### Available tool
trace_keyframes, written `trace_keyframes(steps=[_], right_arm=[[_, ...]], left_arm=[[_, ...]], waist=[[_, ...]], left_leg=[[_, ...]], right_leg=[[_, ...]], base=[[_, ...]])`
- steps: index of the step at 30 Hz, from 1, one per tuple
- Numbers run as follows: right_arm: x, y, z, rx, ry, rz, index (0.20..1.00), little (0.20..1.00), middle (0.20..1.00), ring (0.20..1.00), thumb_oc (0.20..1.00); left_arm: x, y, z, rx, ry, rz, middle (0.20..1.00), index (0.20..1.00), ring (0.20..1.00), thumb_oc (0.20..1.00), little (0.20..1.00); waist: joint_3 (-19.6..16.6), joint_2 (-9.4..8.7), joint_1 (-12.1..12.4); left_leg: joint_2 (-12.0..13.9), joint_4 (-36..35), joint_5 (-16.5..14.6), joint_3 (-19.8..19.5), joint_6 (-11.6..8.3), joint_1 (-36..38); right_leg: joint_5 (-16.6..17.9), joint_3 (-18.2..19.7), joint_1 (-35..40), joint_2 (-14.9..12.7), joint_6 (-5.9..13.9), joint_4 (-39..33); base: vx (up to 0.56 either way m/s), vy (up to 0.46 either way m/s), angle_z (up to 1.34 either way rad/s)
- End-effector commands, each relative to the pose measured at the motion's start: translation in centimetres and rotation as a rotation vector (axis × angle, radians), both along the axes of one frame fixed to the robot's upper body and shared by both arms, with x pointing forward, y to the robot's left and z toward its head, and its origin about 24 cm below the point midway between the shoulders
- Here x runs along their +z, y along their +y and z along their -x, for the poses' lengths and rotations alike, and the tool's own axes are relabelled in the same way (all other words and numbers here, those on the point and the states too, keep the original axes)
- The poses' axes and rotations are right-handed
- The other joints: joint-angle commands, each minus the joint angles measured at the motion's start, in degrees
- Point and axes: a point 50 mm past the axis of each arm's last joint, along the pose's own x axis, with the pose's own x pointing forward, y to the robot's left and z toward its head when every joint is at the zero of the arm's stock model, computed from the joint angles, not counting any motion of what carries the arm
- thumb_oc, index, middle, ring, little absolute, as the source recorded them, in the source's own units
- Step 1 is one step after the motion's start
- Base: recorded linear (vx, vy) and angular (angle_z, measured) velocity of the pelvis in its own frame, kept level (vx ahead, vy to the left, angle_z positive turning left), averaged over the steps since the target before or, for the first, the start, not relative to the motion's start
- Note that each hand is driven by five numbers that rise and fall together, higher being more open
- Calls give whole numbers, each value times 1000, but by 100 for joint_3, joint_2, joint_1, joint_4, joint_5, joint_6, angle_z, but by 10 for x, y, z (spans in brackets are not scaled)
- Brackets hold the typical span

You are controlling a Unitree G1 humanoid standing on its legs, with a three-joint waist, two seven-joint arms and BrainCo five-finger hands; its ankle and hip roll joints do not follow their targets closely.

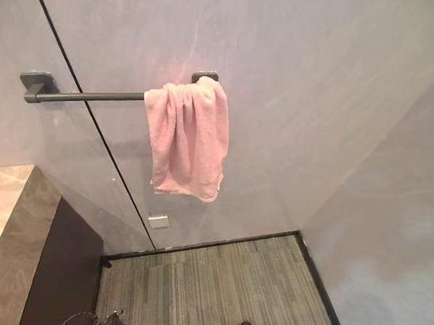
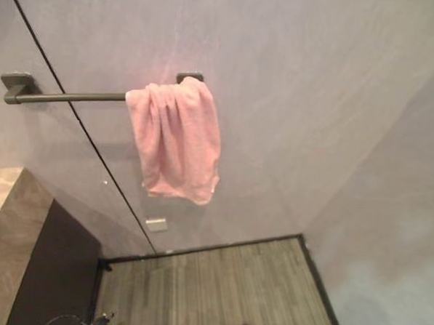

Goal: Put brush and paste in cup on sink, flatten towel.

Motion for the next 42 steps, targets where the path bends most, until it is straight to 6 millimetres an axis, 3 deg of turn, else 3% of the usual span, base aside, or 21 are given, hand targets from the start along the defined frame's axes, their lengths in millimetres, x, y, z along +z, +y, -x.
trace_keyframes(steps=[1, 9, 10, 13, 15, 16, 18, 19, 21, 22, 26, 27, 34, 38, 42], right_arm=[[7, -8, -25, -6, -102, 23, 1000, 1000, 1000, 1000, 1000], [29, -22, -65, -210, -391, -38, 1000, 1000, 1000, 1000, 1000], [44, -27, -85, -264, -524, -69, 1000, 1000, 1000, 1000, 1000], [57, -31, -99, -261, -614, -96, 1000, 1000, 1000, 1000, 1000], [76, -37, -117, -225, -716, -99, 1000, 1000, 1000, 1000, 1000], [93, -37, -136, -168, -798, -98, 1000, 1000, 1000, 1000, 1000], [116, -42, -152, -122, -903, -100, 1000, 1000, 1000, 1000, 1000], [123, -44, -158, -119, -938, -100, 1000, 1000, 1000, 1000, 1000], [135, -43, -168, -104, -993, -107, 1000, 1000, 1000, 1000, 1000], [153, -40, -182, -61, -1067, -115, 1000, 1000, 1000, 1000, 1000], [185, -28, -197, 70, -1167, -178, 1000, 1000, 1000, 1000, 1000], [204, -25, -205, 158, -1191, -195, 1000, 1000, 1000, 1000, 1000], [223, -12, -227, 192, -1208, -300, 1000, 1000, 1000, 1000, 1000], [245, 14, -250, 269, -1225, -404, 1000, 1000, 1000, 1000, 1000], [257, 35, -266, 327, -1234, -445, 1000, 1000, 1000, 1000, 1000]], left_arm=[[10, 20, -9, 16, -56, -54, 1000, 1000, 1000, 1000, 1000], [14, 21, -9, 38, -167, -21, 1000, 1000, 1000, 1000, 1000], [19, 20, -17, 11, -228, -7, 1000, 1000, 1000, 1000, 1000], [25, 20, -25, -30, -279, 5, 1000, 1000, 1000, 1000, 1000], [31, 19, -34, -73, -324, 13, 1000, 1000, 1000, 1000, 1000], [42, 20, -48, -106, -394, 14, 1000, 1000, 1000, 1000, 1000], [54, 24, -61, -145, -451, 15, 1000, 1000, 1000, 1000, 1000], [59, 26, -66, -150, -475, 8, 1000, 1000, 1000, 1000, 1000], [67, 28, -76, -166, -518, 3, 1000, 1000, 1000, 1000, 1000], [80, 31, -92, -172, -587, -6, 1000, 1000, 1000, 1000, 1000], [108, 40, -113, -241, -684, -32, 1000, 1000, 1000, 1000, 1000], [131, 45, -131, -259, -766, -33, 1000, 1000, 1000, 1000, 1000], [171, 41, -160, -299, -925, 1, 1000, 1000, 1000, 1000, 1000], [207, 37, -184, -290, -1068, 60, 1000, 1000, 1000, 1000, 1000], [228, 31, -202, -285, -1147, 100, 1000, 1000, 1000, 1000, 1000]], waist=[[29, -207, 39], [16, -224, 92], [40, -215, 101], [54, -214, 102], [104, -201, 107], [256, -89, 139], [306, -5, 44], [324, -14, 63], [366, -50, 106], [454, -59, 70], [406, -207, 155], [305, -267, 212], [263, -295, 295], [316, -284, 367], [373, -254, 382]], left_leg=[[301, 446, 172, -299, -206, -403], [104, 523, 7, -329, -99, -359], [22, 540, -20, -387, -53, -377], [-90, 528, -50, -462, 8, -366], [-234, 470, -74, -506, 81, -297], [-230, 420, -49, -493, 124, -257], [-288, 345, -55, -651, 182, -195], [-311, 370, -36, -694, 185, -228], [-329, 396, -95, -664, 171, -196], [-325, 508, -183, -705, 156, -211], [-258, 700, -291, -727, 64, -189], [-147, 626, -259, -829, -46, -179], [-54, 507, -196, -931, -137, -177], [-17, 360, -115, -923, -171, -219], [-22, 273, -50, -896, -190, -318]], right_leg=[[18, 180, 475, -139, 198, -18], [320, 108, 465, -302, 341, 48], [495, 93, 424, -350, 369, 181], [748, 114, 369, -415, 394, 365], [1217, 107, 216, -545, 373, 625], [1110, -192, -5, -516, 290, 957], [345, 16, -131, 152, 116, 1006], [178, 51, -205, 299, 76, 891], [237, -129, -238, 178, 90, 606], [315, -181, -433, 163, 103, 420], [255, -16, -144, 246, 86, 134], [204, -98, 5, 306, 32, -40], [223, -314, 202, 260, 4, -341], [261, -304, 132, 248, -7, -411], [356, -278, 22, 222, 1, -512]], base=[[38, 76, -10], [26, 97, -1], [8, 121, 5], [17, 118, 7], [-27, 172, 20], [-51, 244, 30], [27, 215, 10], [51, 76, -9], [12, -20, 12], [57, -57, 38], [93, -124, 25], [164, -214, 11], [86, -83, 23], [40, -22, 0], [-7, -5, 2]])
